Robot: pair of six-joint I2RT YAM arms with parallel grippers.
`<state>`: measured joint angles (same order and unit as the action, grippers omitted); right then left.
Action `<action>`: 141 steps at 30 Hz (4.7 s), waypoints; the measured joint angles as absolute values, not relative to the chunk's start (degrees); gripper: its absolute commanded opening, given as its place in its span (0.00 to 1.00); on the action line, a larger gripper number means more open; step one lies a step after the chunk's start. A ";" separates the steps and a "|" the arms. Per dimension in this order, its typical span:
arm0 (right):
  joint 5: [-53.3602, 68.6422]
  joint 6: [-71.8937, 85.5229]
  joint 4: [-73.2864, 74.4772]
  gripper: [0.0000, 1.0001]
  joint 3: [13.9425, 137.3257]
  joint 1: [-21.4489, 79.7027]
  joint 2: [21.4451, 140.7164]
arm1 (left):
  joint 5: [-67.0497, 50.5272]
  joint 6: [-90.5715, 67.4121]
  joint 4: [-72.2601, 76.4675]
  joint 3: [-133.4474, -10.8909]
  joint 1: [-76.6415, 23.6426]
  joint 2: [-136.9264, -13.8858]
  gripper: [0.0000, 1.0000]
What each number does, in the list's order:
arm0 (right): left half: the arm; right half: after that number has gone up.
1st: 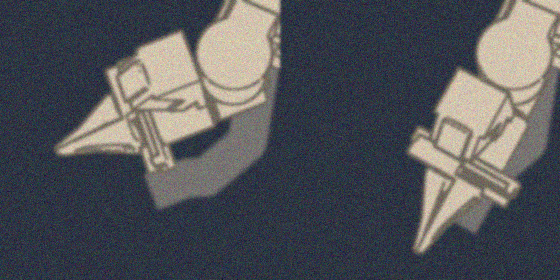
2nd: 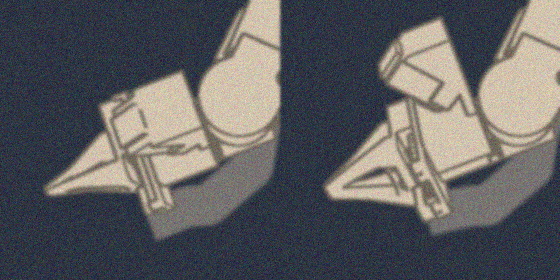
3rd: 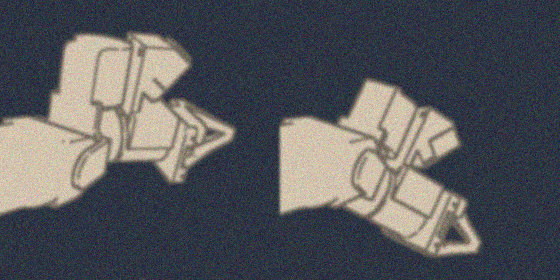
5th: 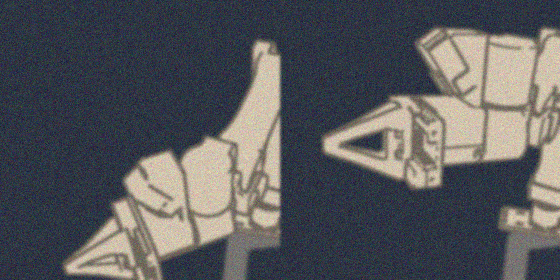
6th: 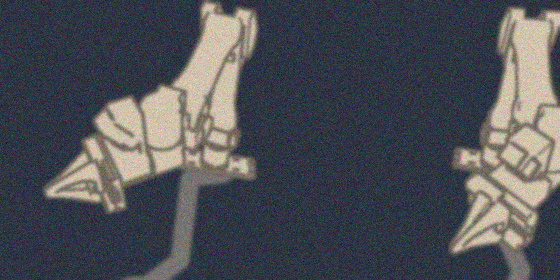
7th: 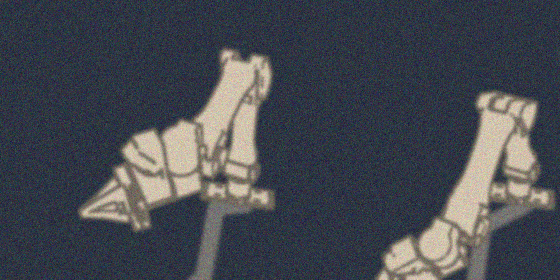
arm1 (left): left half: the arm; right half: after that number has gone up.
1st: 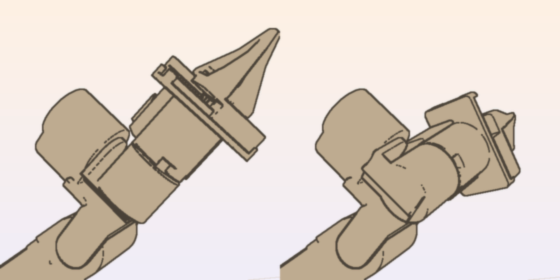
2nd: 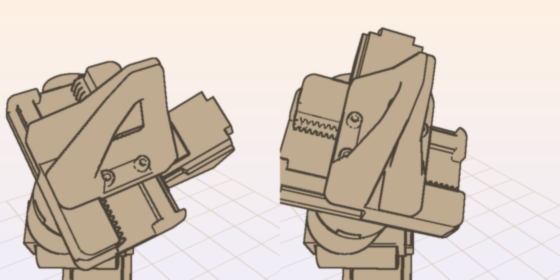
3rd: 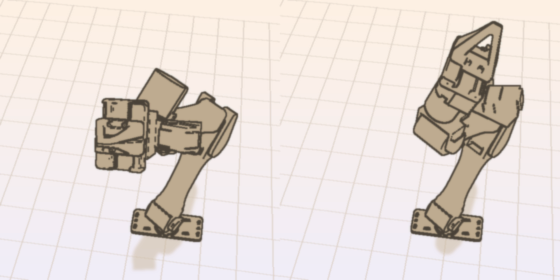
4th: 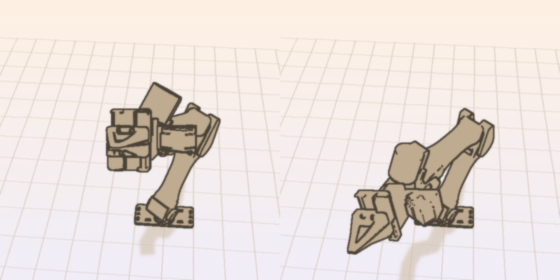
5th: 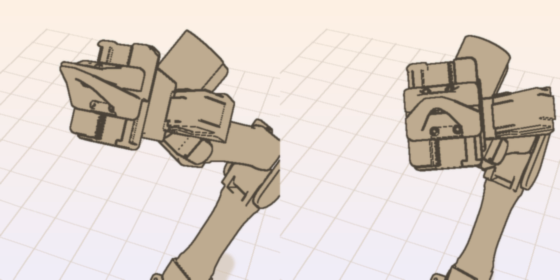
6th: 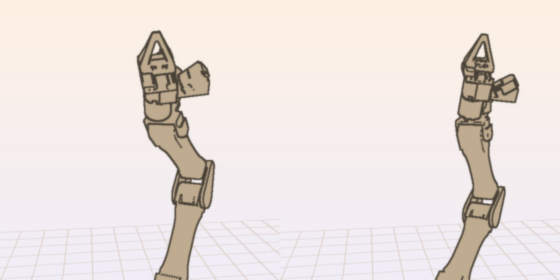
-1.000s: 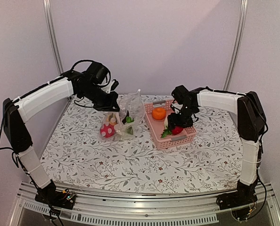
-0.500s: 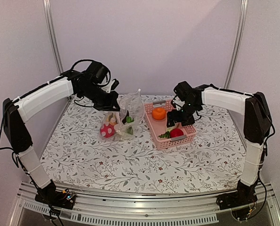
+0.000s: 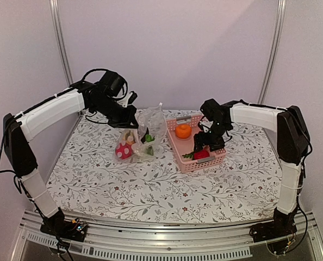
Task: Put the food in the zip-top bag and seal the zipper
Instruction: Place the fake fruit in the bin, then pick up the fake fruit from the bin, then place the fake fruit in the zipper food storage bag, then pick up the fake vegetable from the bin.
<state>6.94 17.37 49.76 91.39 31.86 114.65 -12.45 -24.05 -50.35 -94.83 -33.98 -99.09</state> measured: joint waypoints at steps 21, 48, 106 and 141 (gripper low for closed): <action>7.33 18.20 52.45 0.66 91.77 31.86 115.37 | -11.90 -24.03 -50.43 -94.76 -33.95 -99.09 0.00; 17.56 19.55 38.39 0.50 112.77 41.25 107.96 | -11.81 -23.57 -50.92 -95.61 -33.71 -99.66 0.00; 1.21 24.34 38.11 0.92 99.31 33.82 98.72 | -13.69 -23.62 -51.48 -96.57 -32.77 -99.68 0.00; 5.89 37.34 32.93 0.62 85.14 29.98 113.03 | -13.54 -24.03 -51.07 -94.43 -32.71 -99.26 0.00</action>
